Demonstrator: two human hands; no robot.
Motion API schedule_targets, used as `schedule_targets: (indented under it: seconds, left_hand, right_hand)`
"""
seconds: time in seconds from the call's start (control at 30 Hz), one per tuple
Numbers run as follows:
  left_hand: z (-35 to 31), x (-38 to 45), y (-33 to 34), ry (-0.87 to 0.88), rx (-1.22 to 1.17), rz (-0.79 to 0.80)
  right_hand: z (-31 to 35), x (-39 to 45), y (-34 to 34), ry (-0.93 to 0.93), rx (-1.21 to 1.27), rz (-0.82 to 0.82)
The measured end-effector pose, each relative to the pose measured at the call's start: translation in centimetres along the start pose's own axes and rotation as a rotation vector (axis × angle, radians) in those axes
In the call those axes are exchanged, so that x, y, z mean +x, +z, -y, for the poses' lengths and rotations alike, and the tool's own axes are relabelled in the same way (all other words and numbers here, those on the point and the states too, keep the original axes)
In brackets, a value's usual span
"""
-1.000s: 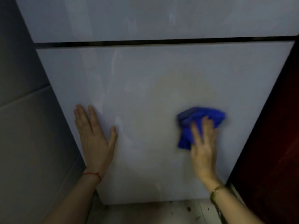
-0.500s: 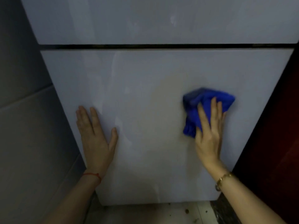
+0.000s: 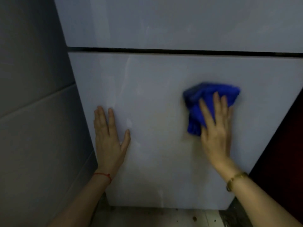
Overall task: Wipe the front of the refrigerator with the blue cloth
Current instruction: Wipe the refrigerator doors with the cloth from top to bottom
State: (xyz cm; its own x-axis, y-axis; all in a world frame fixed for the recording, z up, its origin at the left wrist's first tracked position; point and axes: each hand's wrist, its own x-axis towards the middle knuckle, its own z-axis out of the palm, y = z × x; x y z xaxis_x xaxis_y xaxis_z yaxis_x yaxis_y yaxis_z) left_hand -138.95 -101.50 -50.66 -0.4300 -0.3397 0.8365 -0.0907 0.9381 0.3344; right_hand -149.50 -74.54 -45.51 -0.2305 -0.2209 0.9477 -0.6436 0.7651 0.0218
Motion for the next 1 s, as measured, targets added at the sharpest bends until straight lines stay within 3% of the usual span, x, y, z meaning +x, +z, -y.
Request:
schedule_targets:
  seconds: [0.1,0.27,0.43,0.57,0.67,0.77,1.0]
  left_hand:
    - [0.0,0.0,0.0,0.002,-0.004,0.004]
    - [0.5,-0.2,-0.2,0.01,-0.031,0.023]
    - [1.0,-1.3,-0.3,0.009,-0.023,0.06]
    - [0.6,-3.2,0.0,-0.009,-0.056,0.091]
    - [-0.1,-4.4,-0.6,0.013,-0.089,0.093]
    - [-1.1,-4.7,-2.7,0.012,-0.098,0.167]
    - [-5.7,-0.5,-14.7,-0.416,-0.225,0.784]
  right_hand:
    - [3.3,5.6,0.1,0.11,0.09,-0.089]
    - [8.1,1.6,3.4,-0.279,0.156,0.097]
    - [3.1,-9.0,3.4,-0.462,0.012,0.447]
    - [-1.6,-11.8,0.5,-0.466,-0.023,0.536]
    - [-1.1,-11.0,-2.3,-0.322,0.095,0.562]
    - [1.0,-8.8,-5.8,-0.04,0.2,0.636]
    - [4.2,-1.3,-17.5,0.562,0.355,0.889]
